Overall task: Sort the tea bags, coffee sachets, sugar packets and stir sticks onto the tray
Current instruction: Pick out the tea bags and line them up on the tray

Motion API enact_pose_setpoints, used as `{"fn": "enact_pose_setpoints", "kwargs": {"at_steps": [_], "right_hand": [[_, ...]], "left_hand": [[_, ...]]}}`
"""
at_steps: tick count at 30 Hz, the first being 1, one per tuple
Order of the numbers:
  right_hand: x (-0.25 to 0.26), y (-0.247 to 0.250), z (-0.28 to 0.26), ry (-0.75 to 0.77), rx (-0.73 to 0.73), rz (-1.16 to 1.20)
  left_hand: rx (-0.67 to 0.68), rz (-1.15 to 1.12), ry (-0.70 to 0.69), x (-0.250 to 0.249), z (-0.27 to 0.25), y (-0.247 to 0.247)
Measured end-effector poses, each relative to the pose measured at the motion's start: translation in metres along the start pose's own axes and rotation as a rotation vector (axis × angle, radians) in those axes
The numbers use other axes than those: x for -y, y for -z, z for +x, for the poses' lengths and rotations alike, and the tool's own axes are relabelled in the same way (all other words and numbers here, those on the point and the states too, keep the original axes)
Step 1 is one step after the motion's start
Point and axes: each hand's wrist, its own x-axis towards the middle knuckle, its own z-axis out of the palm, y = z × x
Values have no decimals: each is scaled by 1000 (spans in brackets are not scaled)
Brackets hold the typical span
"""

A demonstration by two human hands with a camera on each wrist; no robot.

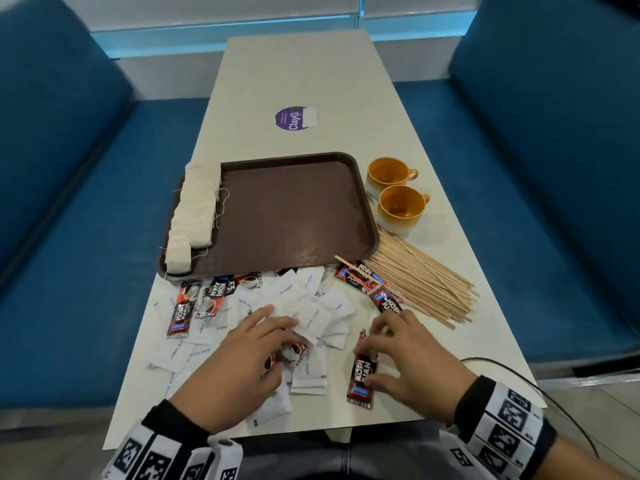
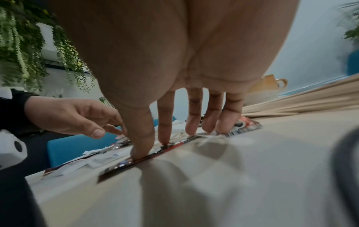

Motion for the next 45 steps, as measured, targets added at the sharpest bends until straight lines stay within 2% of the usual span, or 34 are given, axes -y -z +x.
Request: {"fn": "enact_pose_setpoints", "kwargs": {"at_steps": [3,5,7,9,12,17,27,30,33,37,41,45], "right_hand": [[4,-1,11,-16,-46,37],[7,0,20,-26,-68,78],[12,4,29,-32,-97,137],[16,9,37,-41,-126,185],[22,13,43,-18,-88,185],[30,0,42,46,23,-8],[14,2,36,-100,-63,50],[19,1,37,-17,-81,64],[28,1,38,69,-19,-21],[22,4,40,40,-6,-13],[17,5,42,13,-45,-12],[34,9,50,66,-54,-44]], "left_hand": [[-121,-29,-3,3,-3,4],[-134,-16,59,1,0,5],[-11,13,173,-3,6,6],[116,67,217,-9,9,2],[154,110,162,-19,8,-8],[133,73,131,-15,-3,-10],[71,52,194,21,-38,1],[-1,26,142,13,-31,2],[43,49,104,-2,-17,1],[94,166,142,-4,-11,-2],[116,166,159,-6,-22,-5],[88,148,153,-5,-28,-10]]}}
